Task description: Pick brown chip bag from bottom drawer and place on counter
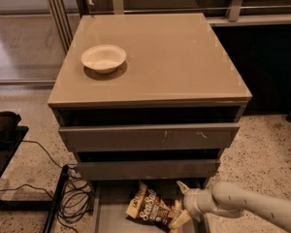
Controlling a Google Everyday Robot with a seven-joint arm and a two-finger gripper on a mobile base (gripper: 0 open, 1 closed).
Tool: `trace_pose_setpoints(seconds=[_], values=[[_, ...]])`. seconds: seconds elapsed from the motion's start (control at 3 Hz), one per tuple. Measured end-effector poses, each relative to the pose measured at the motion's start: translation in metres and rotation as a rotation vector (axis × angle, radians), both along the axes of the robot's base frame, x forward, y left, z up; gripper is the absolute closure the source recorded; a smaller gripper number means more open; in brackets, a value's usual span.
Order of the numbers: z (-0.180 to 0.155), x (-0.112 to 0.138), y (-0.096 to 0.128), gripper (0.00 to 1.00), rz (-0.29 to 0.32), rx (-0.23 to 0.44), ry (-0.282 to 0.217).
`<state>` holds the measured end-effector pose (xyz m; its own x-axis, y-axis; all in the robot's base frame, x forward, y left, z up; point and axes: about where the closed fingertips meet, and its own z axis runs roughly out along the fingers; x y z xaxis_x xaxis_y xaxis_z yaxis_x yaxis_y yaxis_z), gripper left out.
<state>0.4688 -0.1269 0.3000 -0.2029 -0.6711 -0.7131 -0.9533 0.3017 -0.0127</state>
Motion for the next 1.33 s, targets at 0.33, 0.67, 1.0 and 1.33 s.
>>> trace_pose_setpoints(seconds=[0.33,0.67,1.0,1.33], values=[[-0.033,0.006,0.003,0.00,-0.027,-0.004,0.049],[-0.069,0.009,0.007,0.00,-0.050,0.000,0.097],[-0.099,0.007,0.011,0.00,-0.070,0.012,0.134],[-0.120,0.000,0.019,0.00,-0.075,0.030,0.163]])
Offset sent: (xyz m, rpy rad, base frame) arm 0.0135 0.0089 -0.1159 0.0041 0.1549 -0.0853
